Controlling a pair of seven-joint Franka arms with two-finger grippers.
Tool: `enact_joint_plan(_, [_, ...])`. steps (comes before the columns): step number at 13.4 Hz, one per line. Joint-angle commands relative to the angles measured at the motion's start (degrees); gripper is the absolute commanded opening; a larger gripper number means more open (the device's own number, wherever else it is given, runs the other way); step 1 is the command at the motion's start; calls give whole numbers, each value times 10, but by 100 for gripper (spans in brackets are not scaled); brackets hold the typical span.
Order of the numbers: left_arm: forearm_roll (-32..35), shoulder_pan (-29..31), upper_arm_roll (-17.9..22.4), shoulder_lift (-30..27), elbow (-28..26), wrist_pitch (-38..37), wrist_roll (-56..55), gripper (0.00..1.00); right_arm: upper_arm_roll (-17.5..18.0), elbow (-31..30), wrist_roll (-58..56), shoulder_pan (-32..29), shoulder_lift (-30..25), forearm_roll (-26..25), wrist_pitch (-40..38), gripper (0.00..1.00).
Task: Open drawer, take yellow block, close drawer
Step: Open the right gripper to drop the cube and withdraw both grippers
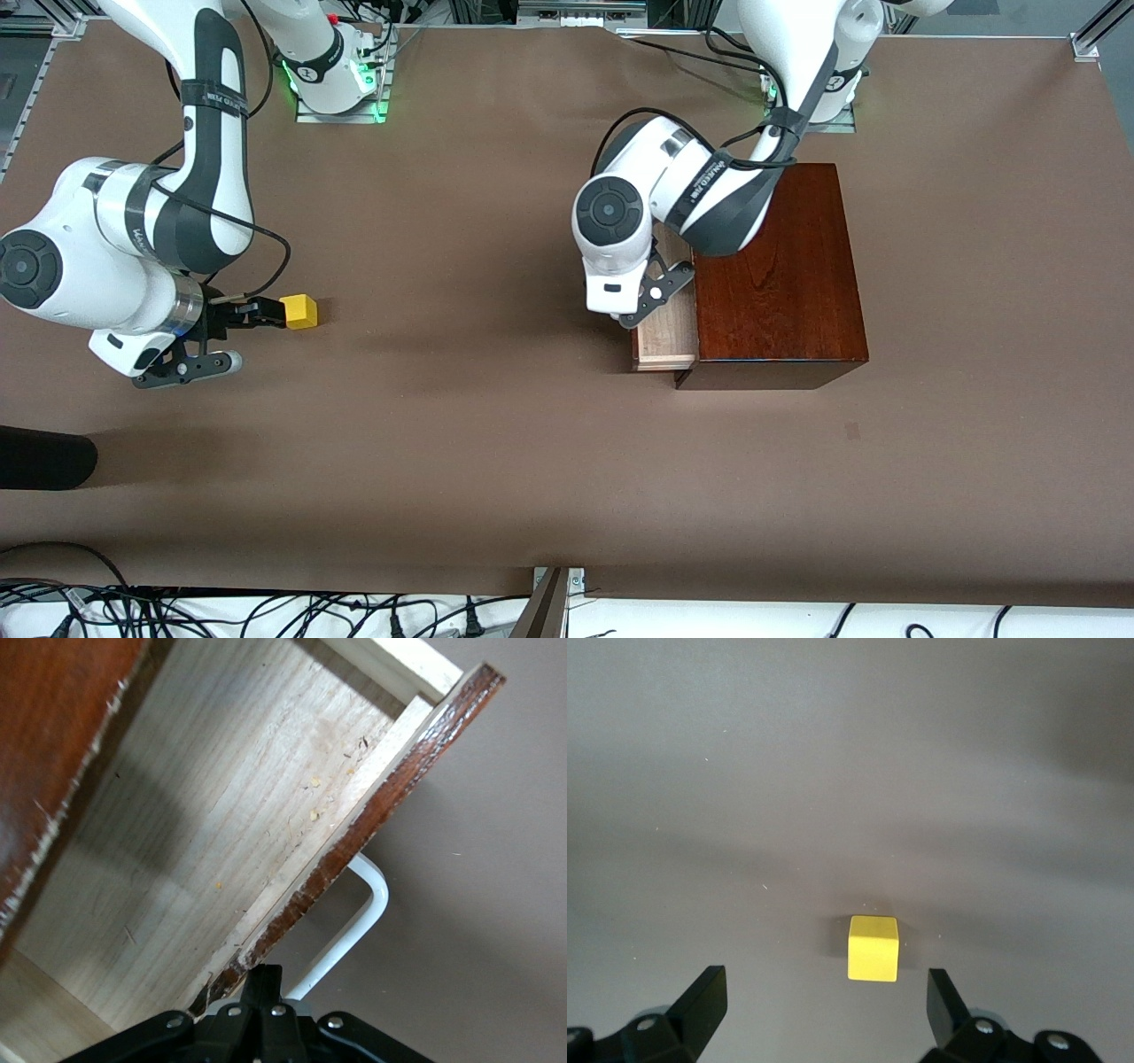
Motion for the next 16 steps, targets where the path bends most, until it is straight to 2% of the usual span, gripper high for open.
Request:
enact_joint_plan(1, [43, 32, 22, -34, -52, 5, 66, 0, 19, 19, 23, -21, -24, -31, -28, 100])
enact_joint_plan(5, [44, 51, 23, -38, -56, 1, 94, 0, 160, 18, 92, -117, -101, -115, -31, 100])
enact_joint_plan(11, [57, 81, 23, -41, -58, -13, 141, 0, 333, 3, 158, -282, -197, -170, -53, 100])
enact_joint_plan(16, [46, 80, 15, -43, -46, -22, 129, 0, 378, -7, 164, -359, -266, -190, -53, 100])
